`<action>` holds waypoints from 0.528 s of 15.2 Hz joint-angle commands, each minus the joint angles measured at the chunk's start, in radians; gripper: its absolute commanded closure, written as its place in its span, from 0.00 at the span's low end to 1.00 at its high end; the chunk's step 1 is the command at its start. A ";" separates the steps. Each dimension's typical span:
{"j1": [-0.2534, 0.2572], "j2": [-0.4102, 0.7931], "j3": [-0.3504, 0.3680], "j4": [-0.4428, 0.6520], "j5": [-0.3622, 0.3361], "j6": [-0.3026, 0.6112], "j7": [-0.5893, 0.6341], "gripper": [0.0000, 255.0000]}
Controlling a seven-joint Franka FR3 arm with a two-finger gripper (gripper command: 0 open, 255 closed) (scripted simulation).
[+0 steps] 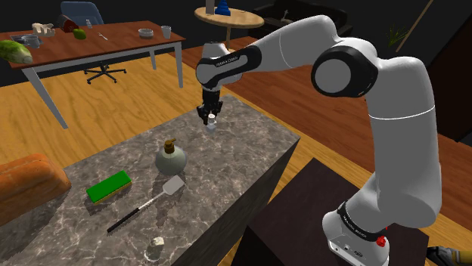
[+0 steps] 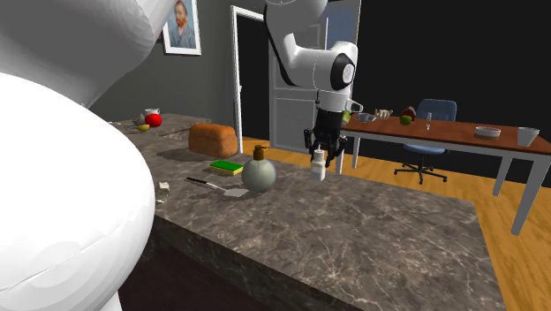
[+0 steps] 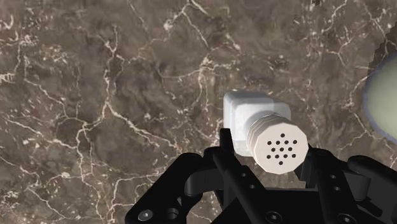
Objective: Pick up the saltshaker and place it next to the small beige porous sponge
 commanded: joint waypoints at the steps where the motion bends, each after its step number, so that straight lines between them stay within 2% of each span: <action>1: -0.001 -0.013 -0.001 0.006 -0.001 -0.019 0.000 1.00; 8: -0.002 -0.057 -0.002 0.032 -0.004 -0.089 0.008 1.00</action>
